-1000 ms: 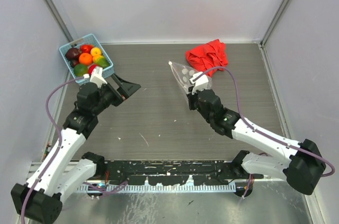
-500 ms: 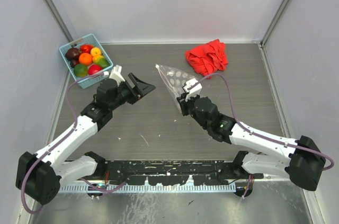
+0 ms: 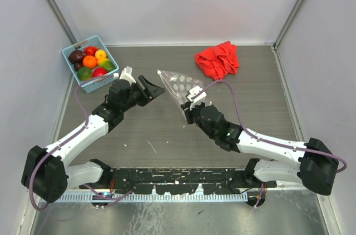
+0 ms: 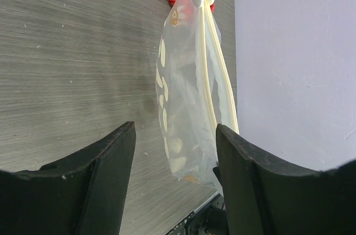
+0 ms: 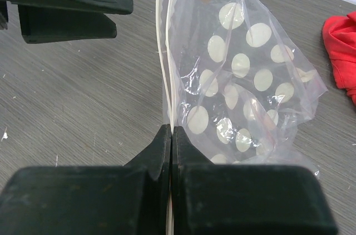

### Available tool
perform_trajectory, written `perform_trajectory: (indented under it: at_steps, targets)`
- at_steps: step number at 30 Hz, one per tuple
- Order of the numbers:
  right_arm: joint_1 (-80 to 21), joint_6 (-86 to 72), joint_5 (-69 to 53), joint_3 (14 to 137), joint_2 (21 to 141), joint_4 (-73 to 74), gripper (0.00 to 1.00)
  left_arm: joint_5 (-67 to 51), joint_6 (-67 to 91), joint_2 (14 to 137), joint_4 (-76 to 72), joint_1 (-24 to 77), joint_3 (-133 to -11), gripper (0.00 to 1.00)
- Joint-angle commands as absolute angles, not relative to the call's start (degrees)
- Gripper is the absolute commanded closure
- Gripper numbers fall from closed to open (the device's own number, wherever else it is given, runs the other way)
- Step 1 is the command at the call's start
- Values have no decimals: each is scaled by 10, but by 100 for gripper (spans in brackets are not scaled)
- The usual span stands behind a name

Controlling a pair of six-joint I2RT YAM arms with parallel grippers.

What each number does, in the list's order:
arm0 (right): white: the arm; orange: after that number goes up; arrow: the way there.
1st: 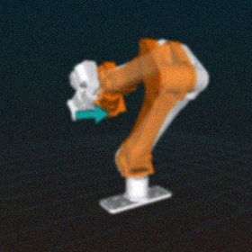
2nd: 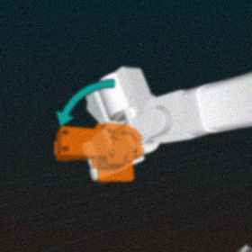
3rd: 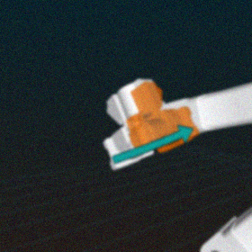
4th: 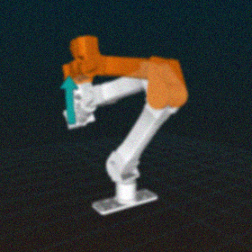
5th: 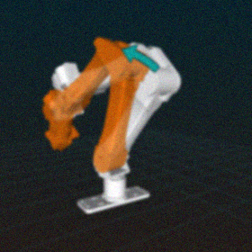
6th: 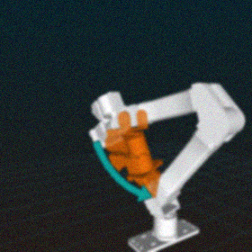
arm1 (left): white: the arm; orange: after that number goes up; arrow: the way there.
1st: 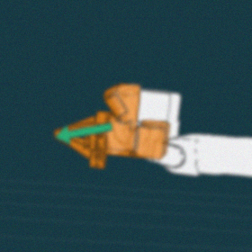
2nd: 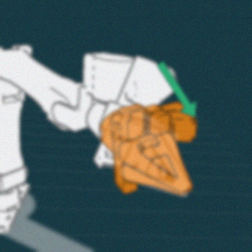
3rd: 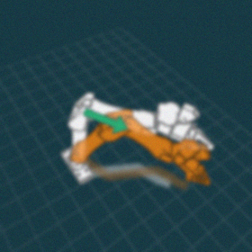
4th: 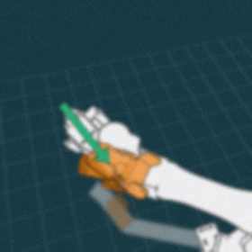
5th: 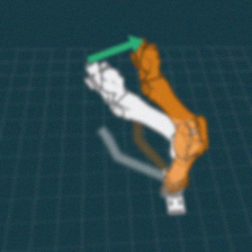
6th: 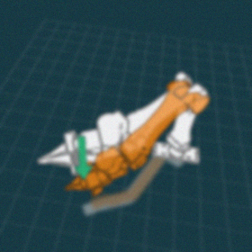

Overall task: Place the food in the zip-top bag and seal the zipper
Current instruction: Open the zipper of the food storage bag.

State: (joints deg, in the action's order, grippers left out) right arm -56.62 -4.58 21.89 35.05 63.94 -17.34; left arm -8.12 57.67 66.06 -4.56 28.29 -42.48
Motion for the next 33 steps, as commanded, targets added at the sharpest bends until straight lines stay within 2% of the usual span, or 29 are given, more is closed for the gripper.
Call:
perform_trajectory:
  at_steps: [1,10,22,33]
  targets:
    - [-575,-34,233,355,642,-223,100,-69,568,669,-92,286,-457,40]
    - [-582,-27,234,354,653,-230,100,-66,568,689,-100,286,-460,47]
    - [-592,-18,239,356,668,-239,100,-65,569,696,-99,286,-460,48]
    - [-596,-21,245,357,671,-242,99,-54,576,687,-100,286,-437,57]
